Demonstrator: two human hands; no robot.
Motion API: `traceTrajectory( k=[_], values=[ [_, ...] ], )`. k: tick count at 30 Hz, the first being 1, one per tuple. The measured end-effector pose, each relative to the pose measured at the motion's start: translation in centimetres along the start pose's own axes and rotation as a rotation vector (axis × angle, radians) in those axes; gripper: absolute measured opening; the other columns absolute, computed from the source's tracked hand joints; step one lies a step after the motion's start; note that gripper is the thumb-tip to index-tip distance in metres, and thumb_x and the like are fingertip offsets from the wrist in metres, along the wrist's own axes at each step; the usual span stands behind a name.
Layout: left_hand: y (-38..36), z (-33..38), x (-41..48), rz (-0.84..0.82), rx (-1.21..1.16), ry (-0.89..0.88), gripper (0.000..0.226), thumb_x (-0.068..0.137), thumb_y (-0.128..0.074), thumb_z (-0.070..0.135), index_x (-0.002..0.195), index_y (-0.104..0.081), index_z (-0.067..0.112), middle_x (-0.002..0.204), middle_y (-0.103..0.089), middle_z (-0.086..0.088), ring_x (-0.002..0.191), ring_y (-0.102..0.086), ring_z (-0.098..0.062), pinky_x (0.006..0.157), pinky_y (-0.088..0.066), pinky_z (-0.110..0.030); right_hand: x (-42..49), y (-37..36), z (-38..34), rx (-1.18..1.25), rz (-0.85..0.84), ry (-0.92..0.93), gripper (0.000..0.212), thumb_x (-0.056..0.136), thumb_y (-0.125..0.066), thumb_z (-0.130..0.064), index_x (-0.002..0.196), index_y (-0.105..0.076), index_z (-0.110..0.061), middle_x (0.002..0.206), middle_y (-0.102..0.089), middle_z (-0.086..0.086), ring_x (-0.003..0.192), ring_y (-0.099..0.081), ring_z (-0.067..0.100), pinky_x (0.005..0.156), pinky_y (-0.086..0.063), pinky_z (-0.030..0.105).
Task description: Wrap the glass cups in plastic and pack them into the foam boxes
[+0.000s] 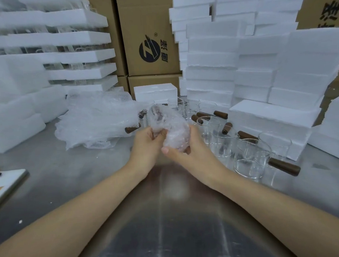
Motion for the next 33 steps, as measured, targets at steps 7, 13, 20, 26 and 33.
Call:
traceTrajectory(
  k=[7, 13, 20, 26, 33],
  values=[
    [-1.0, 0.4, -1.1, 0.083, 0.062, -0.089, 0.008, 0.087, -0.067, 0.008, 0.087, -0.067, 0.0, 0.082, -0.069, -0.008, 0.075, -0.062, -0.016, 0.072, -0.049, -0.035, -0.5, 0.2, -1.4, -0.083, 0.119, 0.156, 0.036, 0.089, -0.055, -0.023, 0.115, -0.035, -0.037, 0.121, -0.051, -0.002, 0.113, -0.05, 0.011, 0.089, -0.04, 0.01],
    [-2.1, 0.3, -1.6, -0.162, -0.21, 0.116, 0.033, 0.089, -0.06, 0.014, 0.12, -0.061, 0.003, 0.117, -0.067, -0.016, 0.114, -0.062, -0.028, 0.106, -0.041, -0.047, 0.0, 0.5, -0.8, -0.188, 0.171, 0.131, 0.05, 0.095, -0.038, -0.006, 0.144, -0.029, -0.01, 0.139, -0.045, 0.005, 0.128, -0.042, 0.015, 0.109, -0.034, 0.034],
    [-2.4, 0.6, -2.1, -0.177, -0.089, -0.042, 0.02, 0.089, -0.055, 0.032, 0.105, -0.064, 0.025, 0.104, -0.071, 0.01, 0.102, -0.065, -0.004, 0.088, -0.047, -0.017, 0.1, 0.8, -1.2, -0.22, 0.248, 0.201, 0.044, 0.09, -0.043, 0.007, 0.131, -0.047, -0.009, 0.12, -0.057, -0.001, 0.112, -0.053, 0.012, 0.094, -0.04, 0.013],
    [-1.9, 0.6, -1.7, -0.007, -0.137, -0.02, 0.03, 0.094, -0.05, -0.003, 0.095, -0.066, 0.021, 0.103, -0.069, -0.005, 0.109, -0.063, -0.028, 0.101, -0.047, -0.043, -0.4, -0.1, -1.5, -0.288, 0.221, 0.253, 0.063, 0.089, -0.061, -0.021, 0.146, -0.032, -0.017, 0.139, -0.034, -0.001, 0.132, -0.03, 0.007, 0.106, -0.021, 0.011],
    [-2.2, 1.3, -2.2, -0.002, 0.105, -0.141, 0.035, 0.095, -0.047, -0.001, 0.087, -0.061, 0.029, 0.091, -0.069, 0.001, 0.093, -0.066, -0.014, 0.086, -0.053, -0.037, -0.4, 0.6, -1.4, -0.295, 0.287, 0.309, 0.03, 0.088, -0.059, -0.004, 0.117, -0.054, -0.012, 0.111, -0.055, -0.002, 0.101, -0.049, 0.004, 0.086, -0.034, 0.005]
  ],
)
Point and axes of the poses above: each hand's wrist, its own x-axis towards the middle knuckle, its own y-axis out of the back of the hand, z = x × y, the point moved 2 cm from there along x, towards the middle knuckle
